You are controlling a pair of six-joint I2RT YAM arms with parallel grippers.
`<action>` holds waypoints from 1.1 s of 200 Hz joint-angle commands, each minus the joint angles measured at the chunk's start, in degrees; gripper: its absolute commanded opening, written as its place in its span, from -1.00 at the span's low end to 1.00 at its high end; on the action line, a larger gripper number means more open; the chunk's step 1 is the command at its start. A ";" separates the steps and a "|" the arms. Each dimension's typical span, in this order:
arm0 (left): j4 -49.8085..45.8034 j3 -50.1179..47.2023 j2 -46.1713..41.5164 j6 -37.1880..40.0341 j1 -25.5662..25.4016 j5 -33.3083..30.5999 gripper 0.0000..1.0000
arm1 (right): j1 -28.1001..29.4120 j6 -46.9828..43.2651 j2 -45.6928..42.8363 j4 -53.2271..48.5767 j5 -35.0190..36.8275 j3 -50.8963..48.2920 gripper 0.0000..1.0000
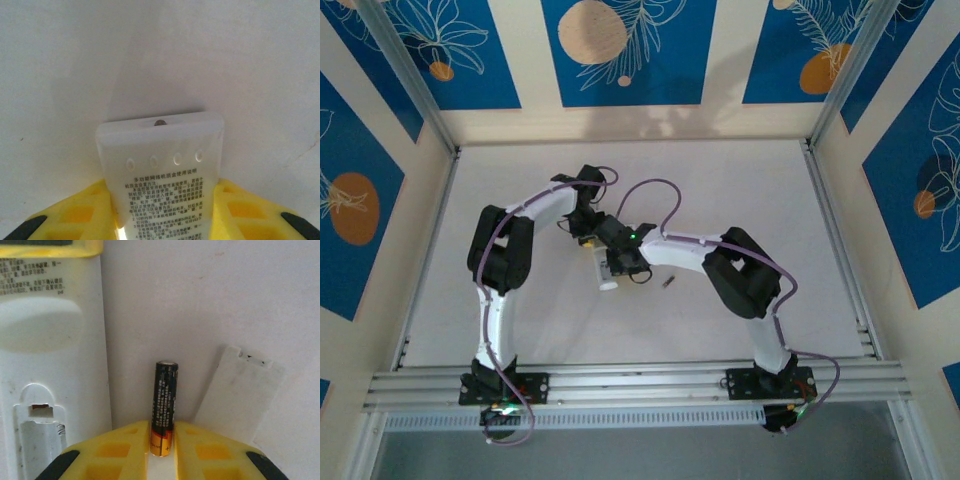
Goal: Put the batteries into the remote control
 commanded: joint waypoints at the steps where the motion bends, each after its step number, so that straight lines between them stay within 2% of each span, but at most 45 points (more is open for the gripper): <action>1: 1.10 -0.09 2.38 0.80 -0.19 2.94 -0.47 | 0.48 0.32 1.93 -2.04 1.20 0.94 -0.62; 40: 1.10 -0.11 2.39 0.86 -0.12 2.93 -0.47 | 0.44 -0.15 0.23 -2.01 1.91 0.42 -0.68; 86: 1.02 -0.09 2.47 1.06 -0.12 2.85 -0.48 | -0.08 -1.17 -8.90 -1.12 -0.66 -3.06 -0.70; 109: 1.18 0.02 2.50 1.52 -0.16 3.02 -0.49 | -0.85 -0.08 -13.04 -2.24 -7.70 -4.80 -0.70; 133: 2.46 -0.35 2.26 1.97 -0.20 3.93 -0.50 | -3.16 4.08 -16.32 -0.14 -22.02 -8.36 -0.70; 157: 3.53 -0.95 2.05 1.98 -0.16 4.68 -0.52 | -5.09 7.87 -16.57 2.93 -33.25 -10.47 -0.70; 220: 4.42 -1.68 1.91 1.22 -0.38 5.37 -0.55 | -7.76 9.81 -11.79 6.42 -40.61 -9.26 -0.70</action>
